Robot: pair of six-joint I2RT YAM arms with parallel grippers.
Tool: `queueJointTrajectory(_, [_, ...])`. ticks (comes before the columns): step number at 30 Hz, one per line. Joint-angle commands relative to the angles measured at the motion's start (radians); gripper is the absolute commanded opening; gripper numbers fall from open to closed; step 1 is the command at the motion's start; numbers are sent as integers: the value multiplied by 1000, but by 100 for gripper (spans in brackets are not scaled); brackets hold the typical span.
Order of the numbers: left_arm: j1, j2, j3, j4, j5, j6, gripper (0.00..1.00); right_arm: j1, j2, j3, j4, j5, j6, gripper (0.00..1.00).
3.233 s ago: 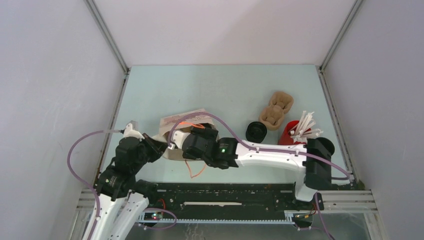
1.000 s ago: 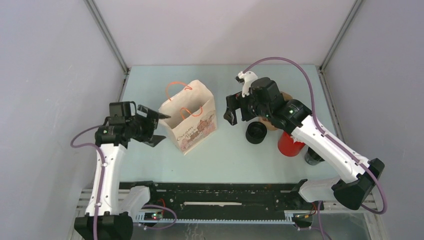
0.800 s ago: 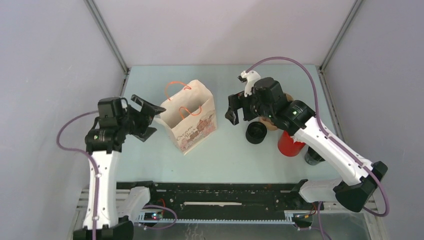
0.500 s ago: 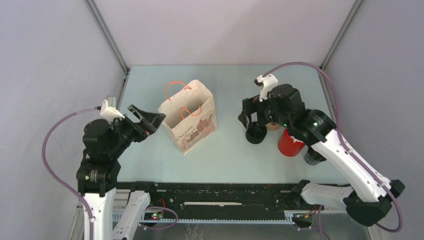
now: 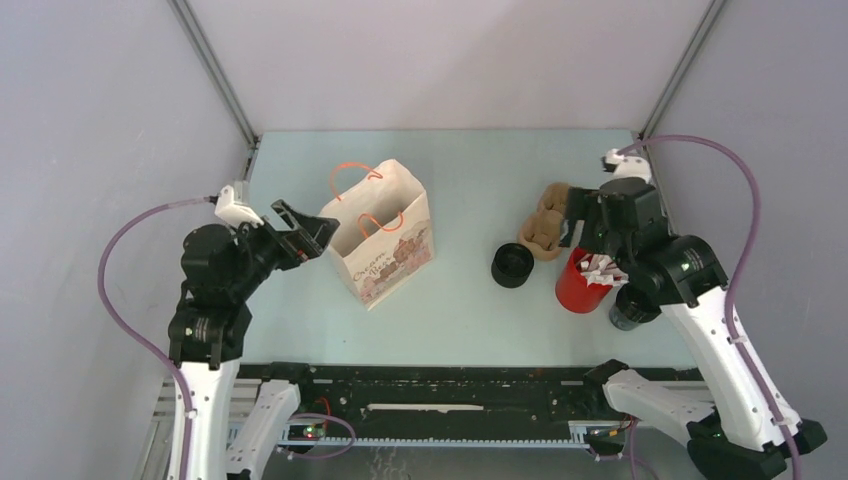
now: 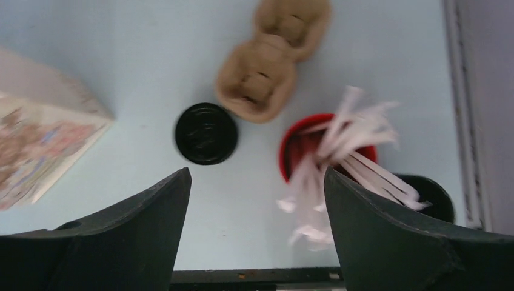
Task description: Pack the takeout coffee
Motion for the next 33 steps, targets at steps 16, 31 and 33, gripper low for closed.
queueJointTrajectory(16, [-123, -43, 37, 124, 97, 162, 100, -48, 196, -12, -178, 71, 48, 49])
queueJointTrajectory(31, [-123, -68, 39, 113, 79, 154, 100, 16, 271, -44, -289, 194, 117, 38])
queueJointTrajectory(33, [-123, -72, 41, 107, 75, 154, 100, 15, 272, -52, -286, 204, 117, 38])
